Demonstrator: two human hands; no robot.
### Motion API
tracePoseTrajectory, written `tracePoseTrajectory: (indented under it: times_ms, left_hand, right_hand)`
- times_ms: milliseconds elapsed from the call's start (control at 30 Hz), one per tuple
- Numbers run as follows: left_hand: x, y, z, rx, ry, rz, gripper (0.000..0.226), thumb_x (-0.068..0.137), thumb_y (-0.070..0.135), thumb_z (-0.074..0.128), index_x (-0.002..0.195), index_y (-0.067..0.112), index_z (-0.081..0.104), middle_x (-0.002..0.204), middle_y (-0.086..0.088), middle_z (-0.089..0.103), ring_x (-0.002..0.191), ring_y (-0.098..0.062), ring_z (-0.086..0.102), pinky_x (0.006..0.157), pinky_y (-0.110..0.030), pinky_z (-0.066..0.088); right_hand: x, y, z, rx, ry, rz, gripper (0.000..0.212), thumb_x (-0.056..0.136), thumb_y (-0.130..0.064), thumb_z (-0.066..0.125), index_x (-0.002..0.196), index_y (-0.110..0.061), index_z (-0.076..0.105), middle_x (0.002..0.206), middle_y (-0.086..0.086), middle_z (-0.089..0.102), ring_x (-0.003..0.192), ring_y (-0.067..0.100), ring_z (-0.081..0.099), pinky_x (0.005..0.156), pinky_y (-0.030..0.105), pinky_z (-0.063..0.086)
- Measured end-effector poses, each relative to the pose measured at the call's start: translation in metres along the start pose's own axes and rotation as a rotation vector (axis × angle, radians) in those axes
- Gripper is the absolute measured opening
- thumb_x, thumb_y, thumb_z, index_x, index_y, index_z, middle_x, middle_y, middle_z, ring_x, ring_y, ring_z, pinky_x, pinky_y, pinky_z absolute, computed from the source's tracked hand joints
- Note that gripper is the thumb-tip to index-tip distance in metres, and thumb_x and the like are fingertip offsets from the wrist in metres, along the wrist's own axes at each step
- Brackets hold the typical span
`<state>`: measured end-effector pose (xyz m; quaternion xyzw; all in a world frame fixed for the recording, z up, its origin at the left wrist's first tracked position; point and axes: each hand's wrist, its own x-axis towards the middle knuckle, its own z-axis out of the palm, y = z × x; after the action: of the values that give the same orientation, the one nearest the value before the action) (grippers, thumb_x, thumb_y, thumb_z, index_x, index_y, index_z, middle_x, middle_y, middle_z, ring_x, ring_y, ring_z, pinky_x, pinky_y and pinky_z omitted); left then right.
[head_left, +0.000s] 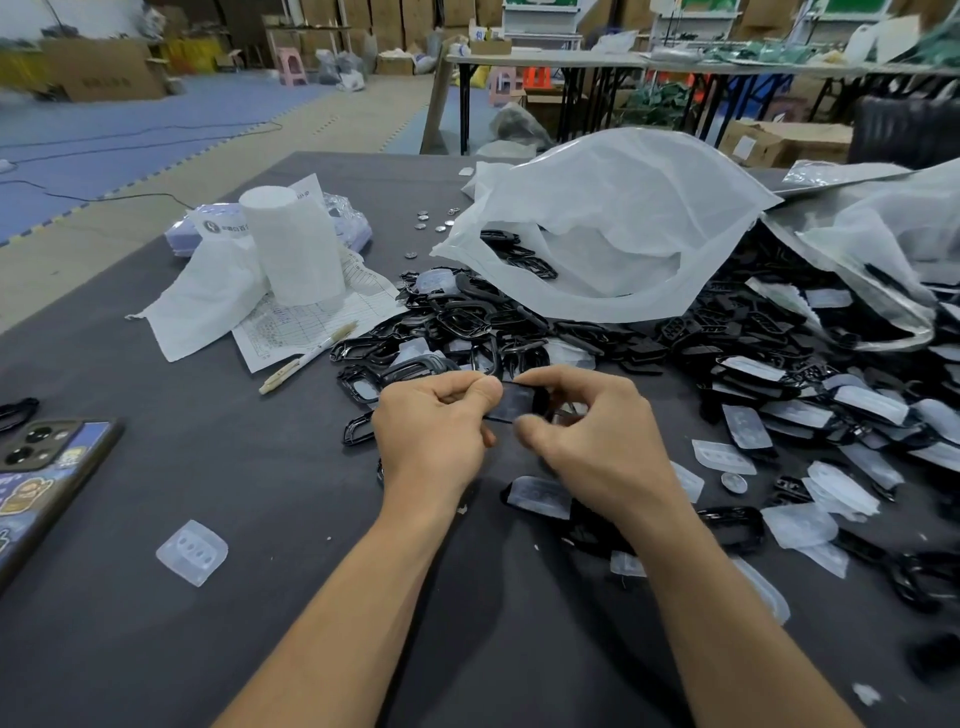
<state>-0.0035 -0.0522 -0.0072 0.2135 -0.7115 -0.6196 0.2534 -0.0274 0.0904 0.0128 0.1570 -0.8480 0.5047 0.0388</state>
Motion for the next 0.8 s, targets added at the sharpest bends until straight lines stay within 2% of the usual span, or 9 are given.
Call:
tracePoseTrajectory:
  times_ms: [100, 167, 233, 333, 467, 533, 600, 700, 800]
  left_hand:
    - [0.001, -0.001, -0.004, 0.017, -0.024, -0.026, 0.012, 0.078, 0.032, 0.079, 0.073, 0.044, 0.08, 0.048, 0.002, 0.066, 0.04, -0.007, 0.054, 0.048, -0.019, 0.041]
    - [0.0, -0.002, -0.005, 0.055, -0.048, -0.049, 0.004, 0.073, 0.043, 0.077, 0.076, 0.045, 0.08, 0.054, 0.008, 0.068, 0.046, -0.007, 0.057, 0.056, -0.027, 0.046]
    - [-0.004, 0.0, -0.004, 0.087, -0.076, -0.031, 0.01, 0.074, 0.057, 0.073, 0.078, 0.049, 0.079, 0.054, 0.01, 0.067, 0.047, -0.004, 0.057, 0.057, -0.029, 0.048]
    - [-0.011, 0.004, -0.003, 0.112, -0.114, 0.011, 0.029, 0.076, 0.07, 0.062, 0.08, 0.047, 0.078, 0.059, -0.001, 0.069, 0.045, -0.003, 0.058, 0.058, -0.029, 0.05]
    - [-0.012, 0.008, -0.003, 0.215, -0.059, 0.026, 0.009, 0.084, 0.047, 0.07, 0.082, 0.05, 0.078, 0.072, 0.027, 0.073, 0.069, 0.008, 0.068, 0.073, -0.026, 0.056]
    - [-0.012, 0.007, -0.002, 0.295, -0.032, 0.05, 0.012, 0.087, 0.039, 0.072, 0.094, 0.042, 0.081, 0.071, 0.033, 0.07, 0.078, 0.012, 0.067, 0.081, -0.023, 0.054]
    - [-0.014, 0.006, -0.001, 0.371, -0.021, 0.09, 0.017, 0.089, 0.036, 0.07, 0.101, 0.037, 0.081, 0.068, 0.032, 0.066, 0.079, 0.009, 0.067, 0.08, -0.022, 0.05]
    - [-0.015, 0.004, -0.001, 0.466, -0.018, 0.144, 0.022, 0.089, 0.031, 0.067, 0.105, 0.035, 0.08, 0.072, 0.032, 0.065, 0.085, -0.003, 0.069, 0.085, -0.026, 0.049]
    - [-0.013, 0.0, -0.001, 0.531, -0.106, 0.178, 0.036, 0.089, 0.027, 0.066, 0.123, 0.036, 0.074, 0.112, 0.02, 0.075, 0.105, -0.006, 0.067, 0.103, -0.029, 0.046]
  right_hand:
    - [-0.003, -0.002, 0.003, -0.198, 0.029, -0.128, 0.045, 0.068, -0.022, 0.089, 0.111, -0.032, 0.078, 0.084, -0.032, 0.058, 0.098, -0.003, 0.061, 0.081, -0.004, 0.034]
    - [0.0, -0.001, 0.001, -0.227, 0.026, -0.147, 0.043, 0.069, -0.022, 0.091, 0.11, -0.027, 0.08, 0.1, -0.024, 0.064, 0.114, 0.004, 0.058, 0.09, -0.002, 0.031]
    - [0.002, 0.004, -0.008, -0.241, 0.017, -0.118, 0.039, 0.069, -0.026, 0.091, 0.106, -0.028, 0.081, 0.106, -0.016, 0.073, 0.116, 0.006, 0.058, 0.092, 0.007, 0.036]
    - [0.009, 0.016, -0.043, -0.304, 0.049, -0.02, 0.036, 0.07, -0.029, 0.089, 0.105, -0.026, 0.082, 0.108, -0.011, 0.077, 0.109, 0.009, 0.065, 0.092, 0.017, 0.045]
    - [0.03, 0.038, -0.113, -0.567, 0.151, 0.224, 0.037, 0.075, -0.034, 0.084, 0.11, -0.024, 0.08, 0.114, -0.001, 0.077, 0.11, 0.022, 0.068, 0.102, 0.037, 0.052]
    - [0.041, 0.047, -0.144, -0.643, 0.225, 0.352, 0.037, 0.077, -0.036, 0.08, 0.113, -0.025, 0.079, 0.113, 0.003, 0.077, 0.116, 0.029, 0.065, 0.105, 0.041, 0.049]
    - [0.046, 0.053, -0.163, -0.683, 0.25, 0.442, 0.039, 0.078, -0.036, 0.08, 0.115, -0.025, 0.077, 0.108, 0.003, 0.077, 0.119, 0.032, 0.063, 0.104, 0.04, 0.045]
    - [0.047, 0.055, -0.166, -0.722, 0.236, 0.449, 0.046, 0.082, -0.035, 0.079, 0.125, -0.022, 0.071, 0.104, 0.003, 0.075, 0.122, 0.033, 0.062, 0.105, 0.042, 0.043]
    - [0.044, 0.049, -0.146, -0.722, 0.249, 0.31, 0.05, 0.078, -0.018, 0.071, 0.128, -0.024, 0.071, 0.108, 0.007, 0.077, 0.115, 0.033, 0.065, 0.102, 0.038, 0.046]
